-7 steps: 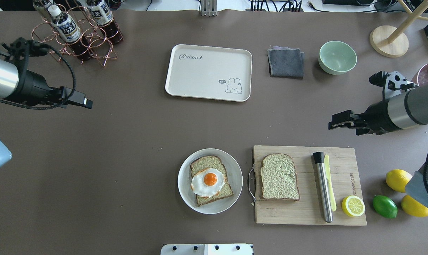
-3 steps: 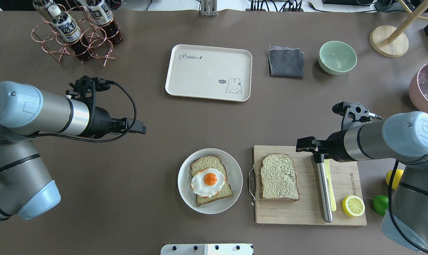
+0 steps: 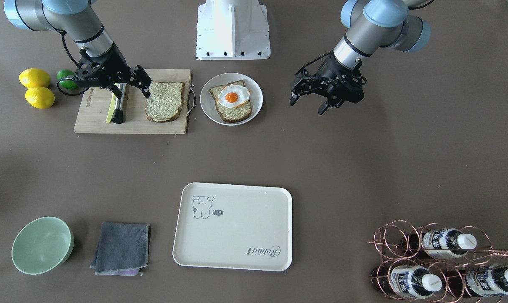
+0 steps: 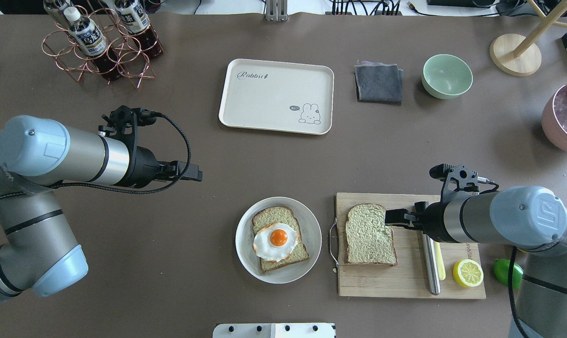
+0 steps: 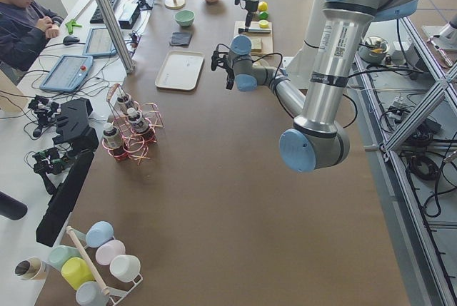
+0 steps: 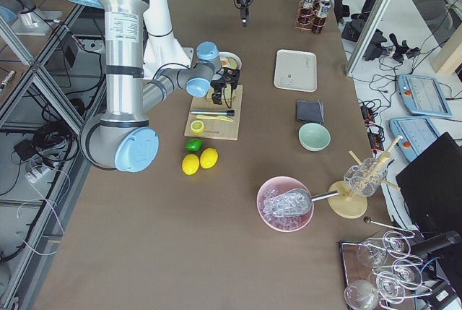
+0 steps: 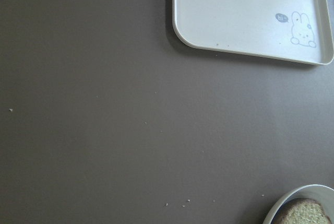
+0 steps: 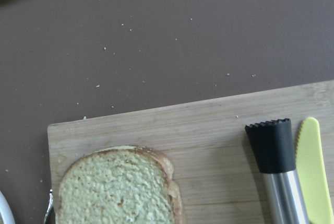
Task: Make sandwich and place on tray
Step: 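Move the right gripper over the board's bread slice while the left arm advances, then grasp the bread slice on the cutting board with the right gripper, then carry the bread slice over the plate and flip it onto the egg, then release the bread onto the egg slice and open the right gripper, then withdraw the right arm while the left gripper moves to the plate rim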
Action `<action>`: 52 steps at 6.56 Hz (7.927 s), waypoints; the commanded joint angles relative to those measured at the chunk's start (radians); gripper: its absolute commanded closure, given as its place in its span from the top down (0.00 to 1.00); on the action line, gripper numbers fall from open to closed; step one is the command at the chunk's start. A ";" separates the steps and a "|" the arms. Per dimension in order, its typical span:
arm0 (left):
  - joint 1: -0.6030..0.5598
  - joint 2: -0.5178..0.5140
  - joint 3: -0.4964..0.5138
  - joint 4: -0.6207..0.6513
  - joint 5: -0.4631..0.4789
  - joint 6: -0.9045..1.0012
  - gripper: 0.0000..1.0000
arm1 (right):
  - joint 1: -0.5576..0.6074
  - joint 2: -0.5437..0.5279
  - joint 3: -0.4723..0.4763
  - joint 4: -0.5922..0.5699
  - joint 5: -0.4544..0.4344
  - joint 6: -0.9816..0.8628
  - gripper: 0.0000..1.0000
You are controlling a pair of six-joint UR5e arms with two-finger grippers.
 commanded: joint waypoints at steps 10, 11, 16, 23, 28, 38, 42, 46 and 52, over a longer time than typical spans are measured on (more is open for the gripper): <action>0.001 -0.001 -0.003 0.000 0.000 0.002 0.98 | -0.160 -0.001 -0.014 -0.003 -0.141 0.032 0.18; 0.001 -0.001 -0.003 0.000 0.002 0.002 0.98 | -0.162 -0.004 -0.014 -0.004 -0.141 0.032 0.00; 0.001 -0.001 -0.001 0.000 0.000 0.002 0.98 | -0.107 -0.003 0.065 -0.003 -0.116 0.029 0.00; -0.001 0.001 -0.009 0.000 -0.001 0.002 0.98 | -0.192 0.239 0.067 -0.006 -0.183 0.018 0.00; -0.001 0.002 -0.007 -0.002 -0.001 0.002 0.98 | -0.196 0.324 -0.051 0.000 -0.199 -0.296 0.00; 0.001 0.001 -0.001 -0.002 -0.001 0.000 0.98 | -0.212 0.358 -0.146 0.003 -0.292 -0.313 0.69; 0.008 -0.030 -0.012 -0.002 -0.001 -0.045 0.98 | -0.205 0.303 -0.096 -0.003 -0.374 -0.214 1.00; 0.074 -0.065 -0.009 0.023 0.011 -0.131 0.98 | 0.249 0.247 -0.090 -0.289 0.104 -0.259 1.00; 0.295 -0.071 0.037 0.025 0.232 -0.204 0.97 | 0.936 0.068 -0.129 -0.546 0.615 -1.228 1.00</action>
